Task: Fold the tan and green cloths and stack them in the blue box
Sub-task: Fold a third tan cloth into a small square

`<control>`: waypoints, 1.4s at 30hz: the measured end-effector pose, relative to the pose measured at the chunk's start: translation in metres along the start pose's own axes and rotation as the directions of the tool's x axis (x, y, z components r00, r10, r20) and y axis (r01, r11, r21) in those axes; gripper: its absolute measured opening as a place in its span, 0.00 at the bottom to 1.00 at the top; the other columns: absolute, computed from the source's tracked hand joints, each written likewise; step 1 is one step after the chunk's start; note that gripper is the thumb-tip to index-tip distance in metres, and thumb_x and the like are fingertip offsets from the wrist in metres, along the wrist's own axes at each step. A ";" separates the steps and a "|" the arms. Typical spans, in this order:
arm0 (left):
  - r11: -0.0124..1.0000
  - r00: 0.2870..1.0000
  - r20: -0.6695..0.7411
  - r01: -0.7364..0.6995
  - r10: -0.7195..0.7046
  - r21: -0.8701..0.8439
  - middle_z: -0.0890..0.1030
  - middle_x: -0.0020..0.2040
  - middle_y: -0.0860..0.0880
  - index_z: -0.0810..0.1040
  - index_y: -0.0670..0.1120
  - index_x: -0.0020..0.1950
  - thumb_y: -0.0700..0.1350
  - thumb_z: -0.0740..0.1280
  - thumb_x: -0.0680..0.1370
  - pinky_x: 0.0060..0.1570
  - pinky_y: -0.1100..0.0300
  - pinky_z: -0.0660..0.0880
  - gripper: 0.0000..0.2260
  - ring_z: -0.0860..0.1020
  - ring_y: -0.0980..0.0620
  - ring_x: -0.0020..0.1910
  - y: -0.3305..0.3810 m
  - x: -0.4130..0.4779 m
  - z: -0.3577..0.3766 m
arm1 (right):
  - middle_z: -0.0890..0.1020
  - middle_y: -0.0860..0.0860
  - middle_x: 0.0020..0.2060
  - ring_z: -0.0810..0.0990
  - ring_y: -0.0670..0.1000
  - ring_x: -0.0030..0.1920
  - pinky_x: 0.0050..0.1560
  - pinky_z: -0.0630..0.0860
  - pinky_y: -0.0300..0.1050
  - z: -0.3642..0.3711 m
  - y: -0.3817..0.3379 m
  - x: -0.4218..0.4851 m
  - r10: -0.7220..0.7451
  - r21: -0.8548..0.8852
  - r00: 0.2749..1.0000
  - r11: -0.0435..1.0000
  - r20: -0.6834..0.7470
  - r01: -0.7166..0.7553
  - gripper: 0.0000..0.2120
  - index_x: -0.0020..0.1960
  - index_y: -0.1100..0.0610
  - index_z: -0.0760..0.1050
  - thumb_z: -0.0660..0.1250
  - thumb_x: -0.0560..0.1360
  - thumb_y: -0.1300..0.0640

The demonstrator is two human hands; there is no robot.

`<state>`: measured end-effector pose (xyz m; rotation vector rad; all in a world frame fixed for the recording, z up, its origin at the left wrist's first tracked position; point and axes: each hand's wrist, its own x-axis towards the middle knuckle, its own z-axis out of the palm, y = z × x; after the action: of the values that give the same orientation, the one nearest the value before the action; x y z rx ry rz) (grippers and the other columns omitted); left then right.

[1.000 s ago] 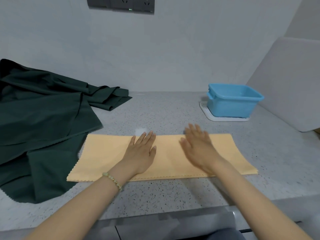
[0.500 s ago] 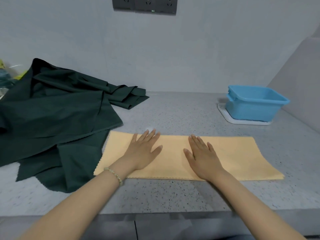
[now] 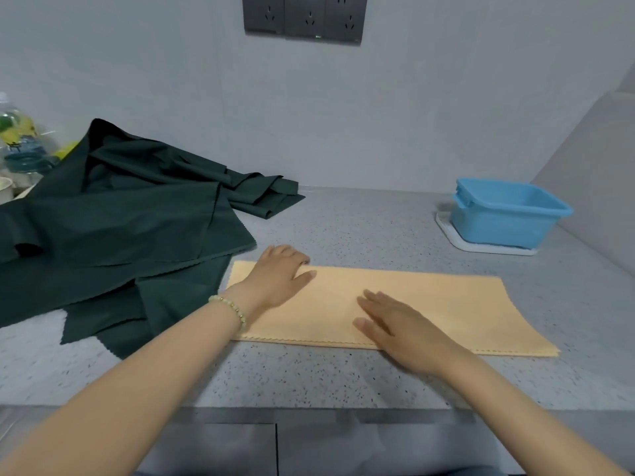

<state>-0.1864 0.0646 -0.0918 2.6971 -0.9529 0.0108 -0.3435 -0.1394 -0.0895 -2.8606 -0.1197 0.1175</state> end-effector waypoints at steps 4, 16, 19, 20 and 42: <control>0.985 0.995 -0.069 -0.077 0.067 -0.153 0.79 0.51 0.54 0.79 0.50 0.54 0.51 0.65 0.78 0.57 0.59 0.65 0.08 0.74 0.53 0.55 0.013 0.017 -0.006 | 0.56 0.44 0.76 0.54 0.45 0.76 0.73 0.53 0.40 -0.001 -0.024 -0.009 -0.123 -0.057 0.991 0.990 0.042 0.126 0.28 0.75 0.46 0.59 0.55 0.78 0.37; 0.961 0.988 -0.038 0.135 -0.148 -0.241 0.82 0.38 0.56 0.80 0.51 0.43 0.46 0.71 0.72 0.39 0.66 0.68 0.02 0.77 0.58 0.40 -0.016 0.009 -0.024 | 0.86 0.46 0.40 0.84 0.49 0.40 0.42 0.81 0.43 0.000 -0.037 -0.004 -0.425 -0.261 0.843 0.899 -0.331 0.351 0.07 0.41 0.50 0.86 0.79 0.65 0.58; 0.953 0.985 -0.051 0.149 -0.168 -0.263 0.82 0.36 0.58 0.78 0.52 0.44 0.45 0.73 0.70 0.41 0.64 0.71 0.06 0.76 0.59 0.39 -0.019 0.000 -0.028 | 0.85 0.46 0.38 0.84 0.49 0.39 0.42 0.80 0.43 -0.008 -0.011 0.002 -0.361 -0.276 0.843 0.924 -0.399 0.266 0.11 0.38 0.51 0.85 0.82 0.59 0.60; 0.952 0.986 -0.048 0.140 -0.159 -0.271 0.82 0.36 0.59 0.77 0.52 0.44 0.46 0.74 0.69 0.41 0.63 0.72 0.08 0.77 0.59 0.39 -0.017 -0.003 -0.028 | 0.86 0.47 0.38 0.84 0.51 0.40 0.43 0.80 0.45 -0.011 0.001 0.004 -0.328 -0.265 0.846 0.936 -0.421 0.231 0.11 0.38 0.51 0.85 0.82 0.58 0.61; 0.902 0.913 -0.005 -0.402 0.408 0.155 0.62 0.75 0.60 0.61 0.57 0.75 0.52 0.59 0.82 0.71 0.66 0.50 0.22 0.61 0.60 0.73 0.011 -0.023 -0.002 | 0.79 0.48 0.62 0.78 0.50 0.61 0.61 0.75 0.50 -0.024 0.080 -0.017 -0.439 -0.343 0.814 0.884 -0.380 0.317 0.24 0.63 0.54 0.78 0.76 0.68 0.64</control>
<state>-0.2105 0.0713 -0.0893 2.5626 -1.5409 0.2263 -0.3528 -0.2239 -0.0874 -2.9606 -0.6560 -0.6911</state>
